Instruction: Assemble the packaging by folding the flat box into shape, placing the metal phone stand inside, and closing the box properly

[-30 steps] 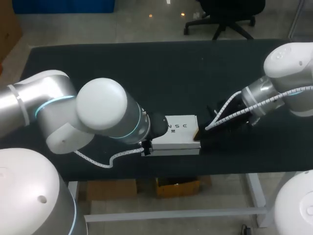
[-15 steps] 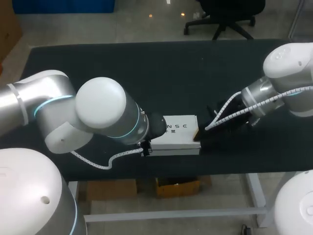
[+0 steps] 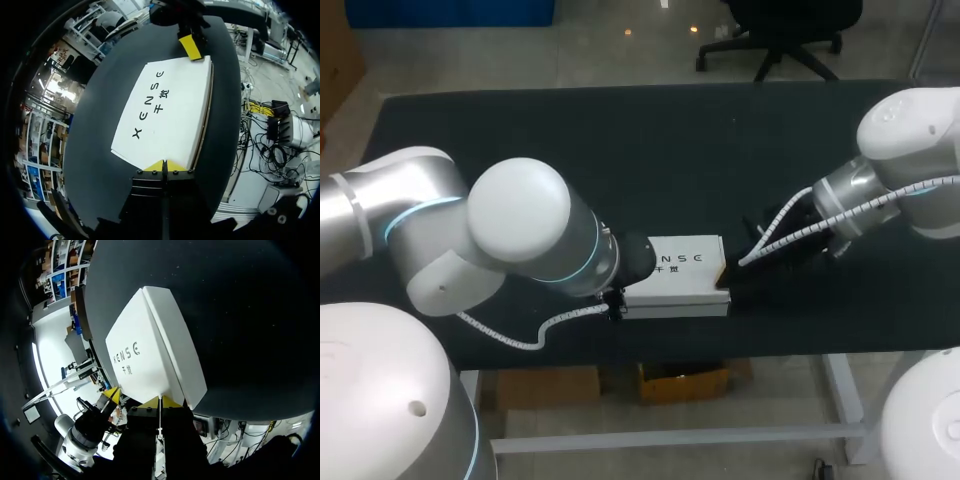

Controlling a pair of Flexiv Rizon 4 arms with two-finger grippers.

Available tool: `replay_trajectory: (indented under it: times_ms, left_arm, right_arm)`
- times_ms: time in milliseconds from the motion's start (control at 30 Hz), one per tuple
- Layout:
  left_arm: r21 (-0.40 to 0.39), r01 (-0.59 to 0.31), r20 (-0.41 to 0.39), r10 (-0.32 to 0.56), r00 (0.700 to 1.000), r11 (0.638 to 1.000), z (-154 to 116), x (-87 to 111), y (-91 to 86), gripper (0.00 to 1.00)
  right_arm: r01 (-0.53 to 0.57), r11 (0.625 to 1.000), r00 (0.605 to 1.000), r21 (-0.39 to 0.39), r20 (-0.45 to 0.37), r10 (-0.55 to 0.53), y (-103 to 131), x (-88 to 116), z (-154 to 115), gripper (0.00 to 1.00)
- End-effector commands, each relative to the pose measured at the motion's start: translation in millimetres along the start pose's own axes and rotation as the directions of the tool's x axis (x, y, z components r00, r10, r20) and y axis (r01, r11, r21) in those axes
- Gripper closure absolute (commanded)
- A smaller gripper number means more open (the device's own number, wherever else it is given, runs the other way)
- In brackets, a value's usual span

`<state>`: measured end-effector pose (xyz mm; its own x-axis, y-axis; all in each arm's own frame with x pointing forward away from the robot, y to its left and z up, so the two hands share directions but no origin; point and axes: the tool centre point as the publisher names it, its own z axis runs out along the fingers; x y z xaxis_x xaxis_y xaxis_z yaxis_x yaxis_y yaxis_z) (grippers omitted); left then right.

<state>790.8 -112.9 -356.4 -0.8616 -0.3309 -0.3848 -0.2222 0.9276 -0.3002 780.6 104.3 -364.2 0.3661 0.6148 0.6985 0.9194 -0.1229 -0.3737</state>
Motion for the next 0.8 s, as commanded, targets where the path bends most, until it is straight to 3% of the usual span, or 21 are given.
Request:
replay_trajectory:
  times_ms: [33,500,800]
  left_arm:
    - [0.001,0.001,-0.004,-0.001,1.000,1.000,6,1.8,1.1,1.00]
    - [-0.022,0.023,-0.029,-0.023,0.999,0.999,21,6.5,5.2,1.00]
    - [-0.004,0.033,-0.010,-0.033,0.999,0.999,9,6.2,5.1,1.00]
  right_arm:
    - [-0.006,1.000,1.000,0.003,-0.002,0.006,3,-4,2,1.00]
    - [-0.051,0.999,0.999,0.018,-0.010,0.052,8,-18,12,1.00]
    - [-0.017,1.000,1.000,-0.004,-0.015,0.017,1,-8,6,1.00]
